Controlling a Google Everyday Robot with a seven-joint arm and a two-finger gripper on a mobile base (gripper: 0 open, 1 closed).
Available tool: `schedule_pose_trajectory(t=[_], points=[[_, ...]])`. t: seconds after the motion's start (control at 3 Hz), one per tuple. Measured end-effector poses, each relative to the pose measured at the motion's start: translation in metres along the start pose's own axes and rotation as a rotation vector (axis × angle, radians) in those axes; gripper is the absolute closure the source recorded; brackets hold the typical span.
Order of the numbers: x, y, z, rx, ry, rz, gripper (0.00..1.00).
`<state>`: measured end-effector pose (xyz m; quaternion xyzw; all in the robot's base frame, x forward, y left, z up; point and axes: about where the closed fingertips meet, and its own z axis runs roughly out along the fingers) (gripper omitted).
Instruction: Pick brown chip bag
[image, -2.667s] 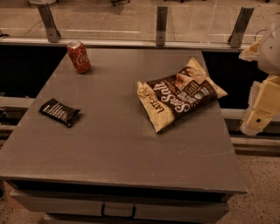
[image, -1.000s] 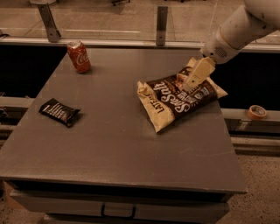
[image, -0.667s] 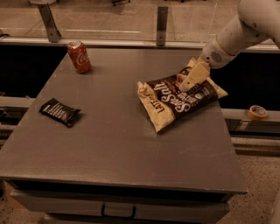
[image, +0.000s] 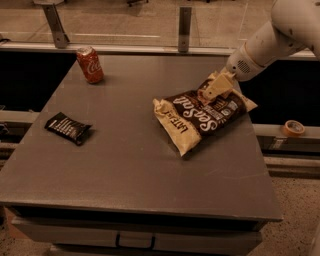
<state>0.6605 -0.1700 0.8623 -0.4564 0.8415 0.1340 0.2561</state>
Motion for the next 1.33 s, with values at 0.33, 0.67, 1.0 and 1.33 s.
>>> schedule_pose_trajectory(t=[0.33,0.67,1.0,1.33], points=[[-0.028,0.024,-0.024,-0.048,-0.091,-0.052,0.88],[-0.068,0.07,-0.059,-0.135,-0.227,-0.151,1.0],[-0.105,0.109,-0.099,-0.212,-0.369,-0.22,1.0],[-0.146,0.153,-0.153,-0.289,-0.512,-0.251,1.0]])
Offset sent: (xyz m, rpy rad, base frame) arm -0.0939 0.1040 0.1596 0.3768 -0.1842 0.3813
